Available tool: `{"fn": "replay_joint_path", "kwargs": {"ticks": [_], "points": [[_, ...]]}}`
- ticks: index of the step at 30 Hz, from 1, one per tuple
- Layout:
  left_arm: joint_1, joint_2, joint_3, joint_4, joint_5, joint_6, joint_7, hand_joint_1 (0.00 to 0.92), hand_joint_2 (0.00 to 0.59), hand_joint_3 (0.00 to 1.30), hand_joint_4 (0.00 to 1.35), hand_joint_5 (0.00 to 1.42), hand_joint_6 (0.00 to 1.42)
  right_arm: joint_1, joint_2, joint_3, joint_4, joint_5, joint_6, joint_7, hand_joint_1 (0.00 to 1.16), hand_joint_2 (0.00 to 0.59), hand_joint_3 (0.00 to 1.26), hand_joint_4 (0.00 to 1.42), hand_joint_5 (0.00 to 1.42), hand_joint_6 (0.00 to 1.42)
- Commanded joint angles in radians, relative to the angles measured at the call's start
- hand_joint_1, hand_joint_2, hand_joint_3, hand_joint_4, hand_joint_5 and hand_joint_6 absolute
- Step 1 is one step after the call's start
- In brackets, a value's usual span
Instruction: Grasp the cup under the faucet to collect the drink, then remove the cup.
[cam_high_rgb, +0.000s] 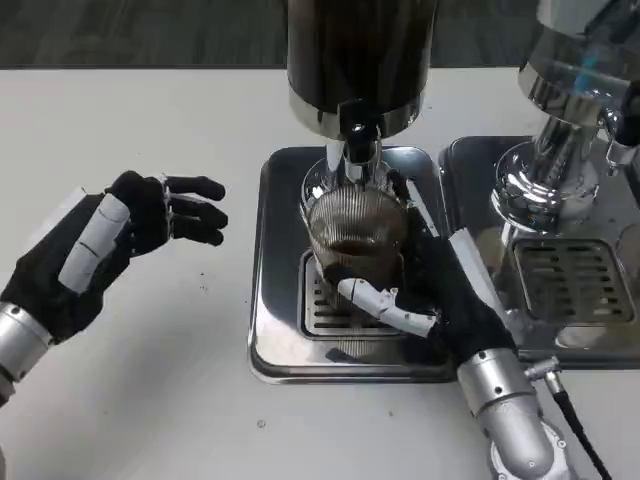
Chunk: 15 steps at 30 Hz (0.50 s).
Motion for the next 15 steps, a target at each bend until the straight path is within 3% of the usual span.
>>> {"fn": "replay_joint_path", "kwargs": {"ticks": [1, 7, 15], "points": [[0.023, 0.012, -0.005, 0.010, 0.015, -0.007, 0.012, 0.000, 0.124, 0.48, 0.51, 0.52, 0.40, -0.011, 0.009, 0.025, 0.028, -0.033, 0.045, -0.017, 0.68, 0.207, 0.00, 0.00, 0.16, 0.31], [0.029, 0.015, -0.003, 0.011, 0.011, -0.003, 0.018, 0.000, 0.125, 0.48, 0.52, 0.52, 0.40, -0.024, 0.010, 0.046, 0.036, -0.066, 0.075, -0.051, 0.71, 0.201, 0.02, 0.07, 0.25, 0.44], [0.029, 0.018, 0.004, 0.017, 0.007, -0.006, 0.022, 0.000, 0.129, 0.49, 0.52, 0.53, 0.40, -0.029, 0.010, 0.065, 0.047, -0.087, 0.080, -0.095, 0.73, 0.205, 0.19, 0.27, 0.42, 0.65]]}}
